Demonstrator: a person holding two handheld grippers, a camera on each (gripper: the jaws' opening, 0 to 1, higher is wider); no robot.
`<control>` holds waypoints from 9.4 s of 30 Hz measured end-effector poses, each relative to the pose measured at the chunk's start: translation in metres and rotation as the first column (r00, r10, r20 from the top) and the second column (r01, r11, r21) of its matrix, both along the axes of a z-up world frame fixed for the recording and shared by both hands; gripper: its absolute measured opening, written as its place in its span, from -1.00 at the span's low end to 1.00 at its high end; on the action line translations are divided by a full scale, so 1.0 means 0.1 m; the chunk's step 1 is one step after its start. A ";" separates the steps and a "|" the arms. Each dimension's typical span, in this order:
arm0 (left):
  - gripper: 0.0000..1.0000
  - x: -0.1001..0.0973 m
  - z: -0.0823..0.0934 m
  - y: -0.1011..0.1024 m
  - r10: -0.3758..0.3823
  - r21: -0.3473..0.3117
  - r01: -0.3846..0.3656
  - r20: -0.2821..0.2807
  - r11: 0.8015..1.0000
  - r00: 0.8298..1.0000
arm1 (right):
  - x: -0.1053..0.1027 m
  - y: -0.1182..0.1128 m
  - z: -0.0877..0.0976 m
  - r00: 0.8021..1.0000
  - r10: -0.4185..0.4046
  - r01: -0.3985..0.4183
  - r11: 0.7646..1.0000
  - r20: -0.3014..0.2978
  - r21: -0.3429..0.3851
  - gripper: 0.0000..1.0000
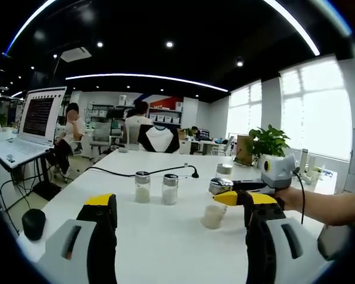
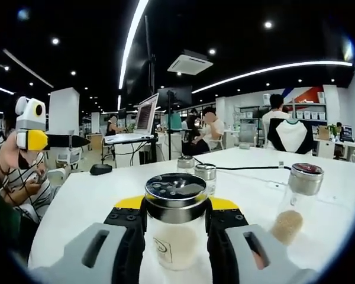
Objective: Rotate the seasoning bottle until the label or dispensing opening points toward the visible target arrow and the bottle remains upright within the marked orientation range
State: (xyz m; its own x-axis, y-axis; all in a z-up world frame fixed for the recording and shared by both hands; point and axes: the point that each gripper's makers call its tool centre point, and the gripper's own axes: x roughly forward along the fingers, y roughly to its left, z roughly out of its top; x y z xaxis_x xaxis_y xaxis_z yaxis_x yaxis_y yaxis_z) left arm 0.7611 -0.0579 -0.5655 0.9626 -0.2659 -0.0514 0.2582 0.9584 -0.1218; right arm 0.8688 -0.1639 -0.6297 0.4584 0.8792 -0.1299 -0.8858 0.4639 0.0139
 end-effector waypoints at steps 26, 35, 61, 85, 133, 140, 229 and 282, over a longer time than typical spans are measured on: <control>0.88 0.03 0.02 0.00 0.000 -0.006 0.001 0.002 1.000 1.000 | 0.10 -0.02 0.00 0.971 -0.237 0.237 0.971 0.017 0.004 -0.26; 0.88 0.02 0.02 -0.01 -0.002 -0.007 0.002 0.002 1.000 1.000 | 0.10 -0.02 0.01 0.951 -0.308 0.308 0.951 0.028 0.005 -0.26; 0.88 0.04 -0.01 0.02 -0.010 -0.051 0.009 -0.007 0.999 1.000 | 0.16 -0.02 -0.01 0.921 -0.385 0.386 0.923 0.057 -0.004 -0.24; 0.88 0.07 0.02 -0.06 -0.049 -0.006 0.049 0.012 0.999 0.999 | -0.15 -0.46 0.35 0.912 -0.405 0.405 0.914 0.058 0.013 -0.03; 0.86 0.37 0.18 -0.25 -0.056 0.046 0.053 0.069 0.998 0.996 | -0.32 -1.56 0.34 0.826 -0.564 0.564 0.826 -0.010 0.009 -0.01; 0.86 0.36 0.19 -0.20 -0.045 0.044 0.042 0.070 0.998 0.997 | -0.05 -1.48 0.45 0.833 -0.552 0.552 0.834 0.044 0.012 -0.01; 0.80 0.33 0.13 -0.12 -0.046 0.018 0.045 0.028 0.999 0.999 | 1.35 -1.13 -0.31 0.803 -0.595 0.585 0.798 -0.038 -0.147 -0.21; 0.78 0.32 0.07 -0.22 -0.071 0.027 0.071 0.003 0.997 0.997 | 0.13 -1.03 -0.35 0.825 -0.562 0.553 0.824 -0.057 -0.121 -0.21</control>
State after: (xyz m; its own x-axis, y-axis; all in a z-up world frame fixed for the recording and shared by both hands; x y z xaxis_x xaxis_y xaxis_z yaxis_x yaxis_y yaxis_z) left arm 0.7935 -0.0800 -0.5589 0.9416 -0.3322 -0.0555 0.3263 0.9405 -0.0951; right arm 0.8816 -0.2671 -0.6646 0.8496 0.4581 -0.2612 -0.4726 0.8812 0.0082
